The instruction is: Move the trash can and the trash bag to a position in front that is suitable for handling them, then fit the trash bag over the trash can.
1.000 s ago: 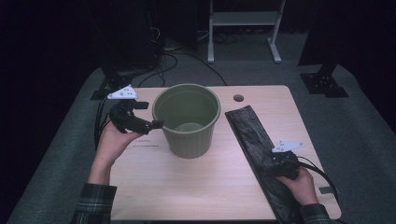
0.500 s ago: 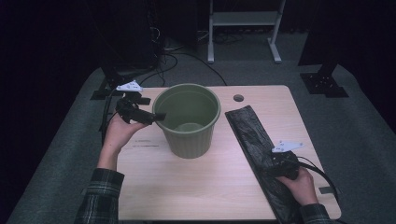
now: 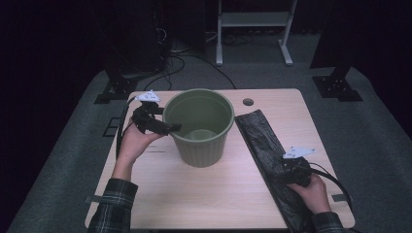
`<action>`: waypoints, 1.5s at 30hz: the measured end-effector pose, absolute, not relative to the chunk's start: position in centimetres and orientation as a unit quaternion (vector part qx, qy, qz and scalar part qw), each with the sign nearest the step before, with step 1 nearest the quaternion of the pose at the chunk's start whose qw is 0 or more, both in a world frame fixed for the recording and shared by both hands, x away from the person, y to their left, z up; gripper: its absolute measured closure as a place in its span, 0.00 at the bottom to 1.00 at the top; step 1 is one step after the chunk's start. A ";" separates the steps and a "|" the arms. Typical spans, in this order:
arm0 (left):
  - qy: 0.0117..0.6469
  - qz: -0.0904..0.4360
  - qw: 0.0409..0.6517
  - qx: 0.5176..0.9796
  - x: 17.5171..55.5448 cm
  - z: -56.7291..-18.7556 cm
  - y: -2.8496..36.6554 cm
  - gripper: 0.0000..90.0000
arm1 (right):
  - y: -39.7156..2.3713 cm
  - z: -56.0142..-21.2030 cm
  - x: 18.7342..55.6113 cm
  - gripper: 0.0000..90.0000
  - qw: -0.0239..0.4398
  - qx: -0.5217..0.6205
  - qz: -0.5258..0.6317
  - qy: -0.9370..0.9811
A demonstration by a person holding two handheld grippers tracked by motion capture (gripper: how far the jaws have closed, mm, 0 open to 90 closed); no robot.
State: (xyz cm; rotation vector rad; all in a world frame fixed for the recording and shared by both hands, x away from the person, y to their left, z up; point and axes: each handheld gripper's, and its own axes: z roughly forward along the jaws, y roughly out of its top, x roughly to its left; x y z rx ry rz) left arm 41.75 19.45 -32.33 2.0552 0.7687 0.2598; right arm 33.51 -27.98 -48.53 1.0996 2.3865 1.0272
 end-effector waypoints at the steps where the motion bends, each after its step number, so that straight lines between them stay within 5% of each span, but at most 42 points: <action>1: 0.307 0.103 0.451 0.832 41.6 -32.4 19.2 0.00 | -28.0 -48.5 33.5 0.13 0.159 0.385 0.359 0.835; 20: 0.236 0.069 0.457 0.855 38.7 -33.0 13.6 0.00 | -28.0 -48.5 33.5 0.13 0.159 0.386 0.360 0.835; 28: 0.258 0.103 0.489 0.827 38.7 -31.8 15.6 0.00 | -28.0 -48.5 33.5 0.14 0.160 0.385 0.360 0.835; 31: 0.268 0.114 0.502 0.815 38.4 -31.1 17.1 0.00 | -28.2 -48.4 33.5 0.25 0.161 0.385 0.362 0.833; 40: 0.281 0.144 0.523 0.792 35.9 -29.9 21.2 0.00 | -28.5 -48.0 33.0 0.87 0.159 0.377 0.370 0.834; 45: 0.286 0.148 0.517 0.793 34.0 -31.3 22.6 0.00 | -28.7 -47.8 33.0 0.98 0.154 0.378 0.363 0.838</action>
